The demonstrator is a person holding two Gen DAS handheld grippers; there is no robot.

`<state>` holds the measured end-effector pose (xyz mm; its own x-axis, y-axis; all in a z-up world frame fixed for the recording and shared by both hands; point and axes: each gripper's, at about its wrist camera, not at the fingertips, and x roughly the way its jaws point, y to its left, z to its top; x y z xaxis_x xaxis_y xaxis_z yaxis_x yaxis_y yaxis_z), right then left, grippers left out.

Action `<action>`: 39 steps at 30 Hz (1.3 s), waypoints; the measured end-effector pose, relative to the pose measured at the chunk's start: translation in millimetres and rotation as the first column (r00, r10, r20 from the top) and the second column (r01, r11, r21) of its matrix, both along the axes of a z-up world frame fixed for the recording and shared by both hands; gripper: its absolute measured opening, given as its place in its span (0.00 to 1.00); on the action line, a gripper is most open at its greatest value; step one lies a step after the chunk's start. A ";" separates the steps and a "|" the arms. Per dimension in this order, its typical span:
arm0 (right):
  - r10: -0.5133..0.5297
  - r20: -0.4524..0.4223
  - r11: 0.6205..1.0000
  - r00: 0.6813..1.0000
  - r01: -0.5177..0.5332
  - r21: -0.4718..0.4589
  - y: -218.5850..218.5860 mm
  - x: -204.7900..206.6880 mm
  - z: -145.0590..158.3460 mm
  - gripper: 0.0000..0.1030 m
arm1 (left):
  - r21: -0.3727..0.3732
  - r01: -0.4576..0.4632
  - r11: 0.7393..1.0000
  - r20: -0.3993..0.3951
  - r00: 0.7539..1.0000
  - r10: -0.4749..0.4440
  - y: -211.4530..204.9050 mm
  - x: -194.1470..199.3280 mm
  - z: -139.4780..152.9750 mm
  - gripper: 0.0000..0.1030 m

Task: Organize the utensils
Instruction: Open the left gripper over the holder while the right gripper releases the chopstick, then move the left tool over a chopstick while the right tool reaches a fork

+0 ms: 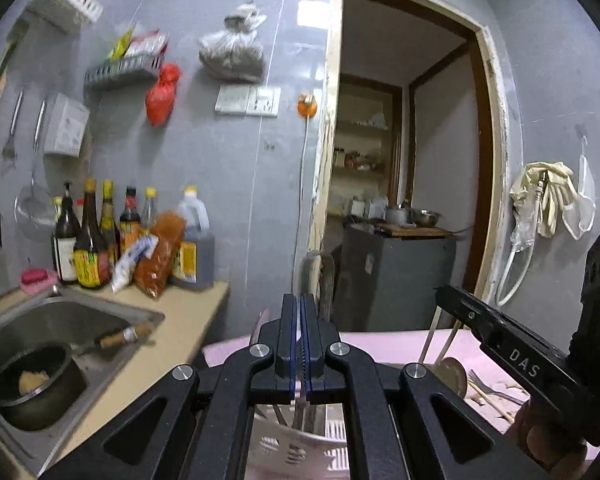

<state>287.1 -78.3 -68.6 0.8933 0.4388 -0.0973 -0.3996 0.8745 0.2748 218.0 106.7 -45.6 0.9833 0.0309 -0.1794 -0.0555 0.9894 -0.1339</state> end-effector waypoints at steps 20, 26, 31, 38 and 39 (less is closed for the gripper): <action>-0.135 0.038 0.991 0.990 0.135 0.008 -83.8 -41.7 70.7 0.61 | -0.136 0.071 0.988 -0.051 0.996 -0.078 -24.2 -5.3 42.9 0.35; -0.179 0.049 0.982 0.983 0.182 -0.055 -125.4 -51.1 87.6 0.82 | -0.097 0.089 0.991 -0.035 0.995 -0.093 -64.4 -5.0 62.9 0.55; -0.213 0.052 0.970 0.976 0.218 -0.112 -159.1 -52.1 93.3 0.89 | -0.046 0.098 0.994 -0.021 0.995 -0.099 -102.9 -3.6 69.5 0.80; -0.224 0.049 0.956 0.973 0.229 -0.185 -197.1 -49.4 80.1 0.93 | 0.024 0.112 0.993 -0.018 0.994 -0.111 -154.4 4.0 60.2 0.97; -0.224 0.043 0.955 0.974 0.228 -0.188 -201.0 -49.0 77.8 0.93 | 0.024 0.113 0.993 -0.022 0.993 -0.112 -160.6 5.7 57.3 0.98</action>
<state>238.1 -279.3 9.3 0.9697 0.2004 -0.1396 -0.1894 0.9779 0.0884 223.7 -53.9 11.7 0.9769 -0.0750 -0.2002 0.0540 0.9926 -0.1085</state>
